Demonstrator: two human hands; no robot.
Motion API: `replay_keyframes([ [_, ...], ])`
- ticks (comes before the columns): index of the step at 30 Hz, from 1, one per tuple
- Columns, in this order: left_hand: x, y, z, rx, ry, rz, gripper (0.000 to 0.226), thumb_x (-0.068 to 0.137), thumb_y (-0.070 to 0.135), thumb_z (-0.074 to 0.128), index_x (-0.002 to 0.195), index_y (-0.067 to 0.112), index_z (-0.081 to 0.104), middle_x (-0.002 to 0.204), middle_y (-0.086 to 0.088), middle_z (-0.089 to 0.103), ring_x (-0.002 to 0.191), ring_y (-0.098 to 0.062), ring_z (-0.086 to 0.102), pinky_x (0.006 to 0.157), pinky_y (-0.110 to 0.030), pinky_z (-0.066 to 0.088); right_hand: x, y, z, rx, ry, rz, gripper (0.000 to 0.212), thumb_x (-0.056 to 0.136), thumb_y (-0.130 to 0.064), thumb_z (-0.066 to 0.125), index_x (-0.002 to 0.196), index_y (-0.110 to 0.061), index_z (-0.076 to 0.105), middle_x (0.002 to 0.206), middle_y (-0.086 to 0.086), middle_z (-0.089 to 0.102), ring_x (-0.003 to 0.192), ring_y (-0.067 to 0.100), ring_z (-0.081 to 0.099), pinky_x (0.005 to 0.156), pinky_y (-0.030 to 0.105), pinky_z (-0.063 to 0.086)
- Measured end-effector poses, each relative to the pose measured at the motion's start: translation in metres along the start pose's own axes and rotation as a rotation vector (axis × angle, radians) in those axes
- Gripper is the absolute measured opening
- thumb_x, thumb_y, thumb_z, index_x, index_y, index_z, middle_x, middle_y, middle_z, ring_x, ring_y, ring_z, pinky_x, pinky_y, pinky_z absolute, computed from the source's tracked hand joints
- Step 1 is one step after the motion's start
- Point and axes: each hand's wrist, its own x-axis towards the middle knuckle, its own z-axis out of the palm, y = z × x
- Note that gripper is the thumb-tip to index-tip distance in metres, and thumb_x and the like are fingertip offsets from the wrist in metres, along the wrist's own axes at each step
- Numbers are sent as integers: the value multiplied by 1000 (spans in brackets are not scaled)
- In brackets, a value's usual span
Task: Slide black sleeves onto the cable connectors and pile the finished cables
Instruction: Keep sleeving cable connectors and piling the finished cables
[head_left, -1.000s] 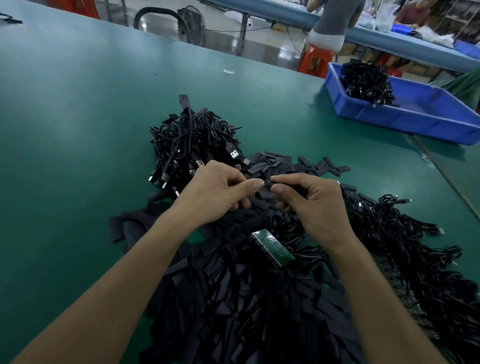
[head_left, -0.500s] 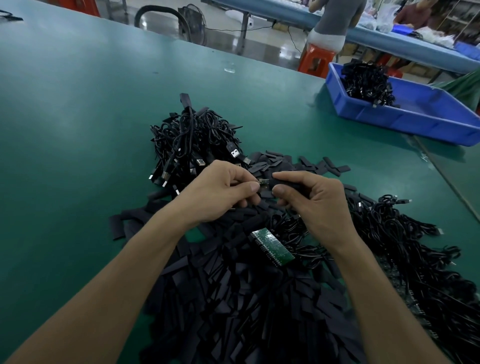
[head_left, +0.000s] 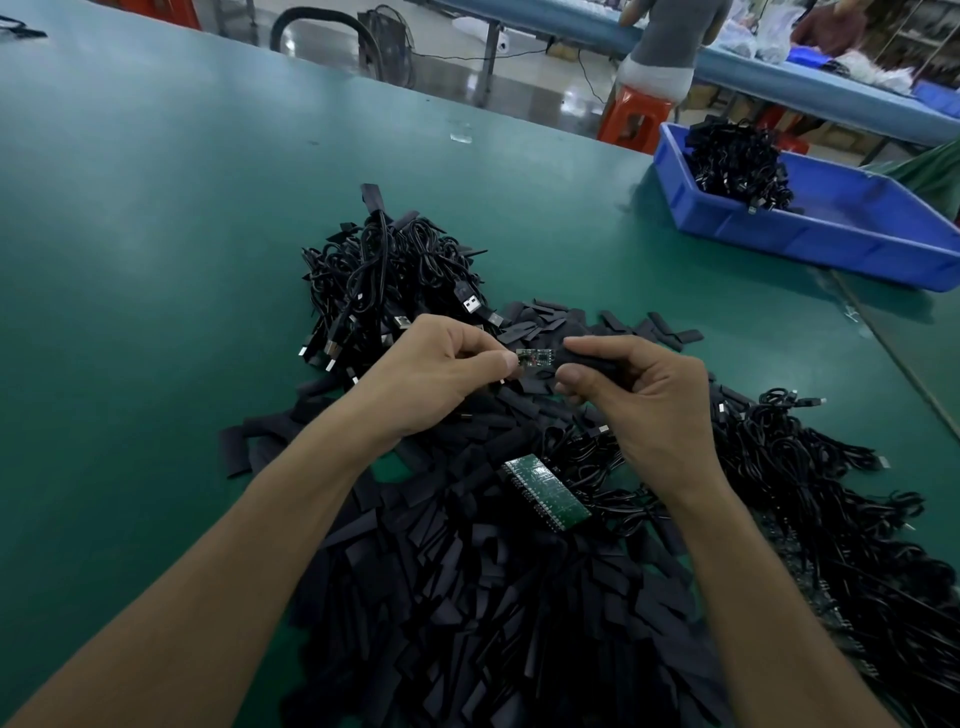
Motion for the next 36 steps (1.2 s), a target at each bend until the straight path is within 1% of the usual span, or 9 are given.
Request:
replay_keyframes([
  [4, 0, 0, 0, 38, 2, 20, 18, 94, 29, 69, 83, 18, 78, 79, -30, 63, 71, -24, 50, 70, -39, 37, 1, 0, 2, 52, -1, -8, 22, 77, -17, 77, 98, -23, 73, 82, -7, 77, 72, 13, 75, 69, 18, 57],
  [7, -2, 0, -1, 64, -1, 33, 16, 93, 29, 69, 84, 19, 78, 74, -15, 62, 69, -22, 49, 68, -38, 37, 0, 0, 2, 47, -15, 2, 23, 77, -17, 76, 99, -23, 73, 83, -7, 77, 73, 12, 75, 70, 18, 57],
  [12, -2, -1, 0, 78, 5, 39, 20, 94, 32, 67, 83, 18, 77, 63, -4, 52, 60, -17, 43, 60, -32, 34, 2, -2, -2, -60, -57, 18, 26, 75, -22, 78, 99, -29, 72, 86, -11, 77, 76, 9, 74, 73, 16, 56],
  [15, -1, -3, 3, 83, 35, 49, 27, 93, 38, 67, 76, 18, 75, 54, 4, 50, 48, -8, 40, 49, -21, 33, 1, -1, -2, -74, -72, 21, 26, 73, -24, 78, 98, -28, 72, 86, -15, 76, 77, 5, 73, 73, 15, 56],
  [17, -2, -3, 3, 69, 31, 60, 28, 93, 37, 68, 76, 15, 74, 54, 5, 59, 46, -5, 41, 46, -15, 33, 1, -1, -2, -40, -76, 25, 26, 74, -20, 78, 98, -26, 73, 85, -15, 76, 75, 4, 72, 72, 15, 56],
  [21, -2, -3, 2, 40, -19, 83, 26, 95, 32, 66, 82, 12, 75, 74, -8, 74, 61, -18, 45, 56, -28, 37, 1, -1, -3, 36, -84, 38, 26, 74, -16, 78, 98, -20, 73, 80, -9, 77, 70, 7, 73, 69, 16, 57],
  [25, -2, 0, 2, 16, -58, 100, 19, 97, 27, 64, 84, 17, 74, 68, 5, 72, 57, -6, 47, 53, -13, 38, 1, -1, -3, 49, -89, 45, 26, 74, -15, 78, 99, -20, 73, 82, -9, 77, 72, 8, 74, 69, 17, 58],
  [30, -2, 1, 3, -26, -79, 108, 20, 97, 25, 63, 80, 18, 72, 63, 6, 68, 51, -5, 42, 48, -12, 33, 0, -4, -1, 50, -80, 33, 23, 75, -17, 78, 98, -21, 73, 80, -9, 77, 71, 7, 74, 69, 17, 58],
  [36, -2, 1, 3, -6, -87, 53, 19, 96, 25, 64, 83, 13, 72, 64, 6, 68, 57, -8, 46, 53, -15, 35, -2, -1, 6, -7, -66, 2, 20, 77, -22, 78, 96, -24, 74, 82, -9, 77, 73, 10, 74, 70, 19, 58],
])
